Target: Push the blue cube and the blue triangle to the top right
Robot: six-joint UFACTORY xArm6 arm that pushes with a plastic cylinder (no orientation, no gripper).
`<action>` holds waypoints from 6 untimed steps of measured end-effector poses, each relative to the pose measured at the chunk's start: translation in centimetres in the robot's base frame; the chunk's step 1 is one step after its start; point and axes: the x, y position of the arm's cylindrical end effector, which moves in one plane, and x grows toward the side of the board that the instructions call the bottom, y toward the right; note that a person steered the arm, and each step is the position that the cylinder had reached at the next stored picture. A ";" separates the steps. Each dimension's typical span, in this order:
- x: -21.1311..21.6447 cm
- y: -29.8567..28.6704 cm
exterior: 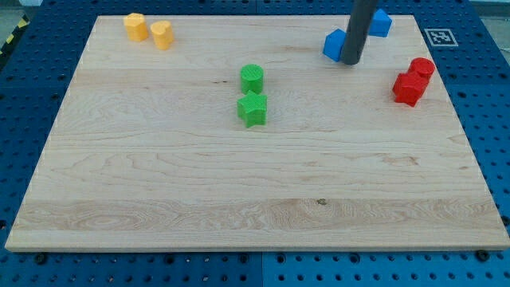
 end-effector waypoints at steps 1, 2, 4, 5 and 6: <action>-2.5 0.0; -3.0 0.0; -1.9 -6.4; -4.1 -6.8; -4.4 -4.4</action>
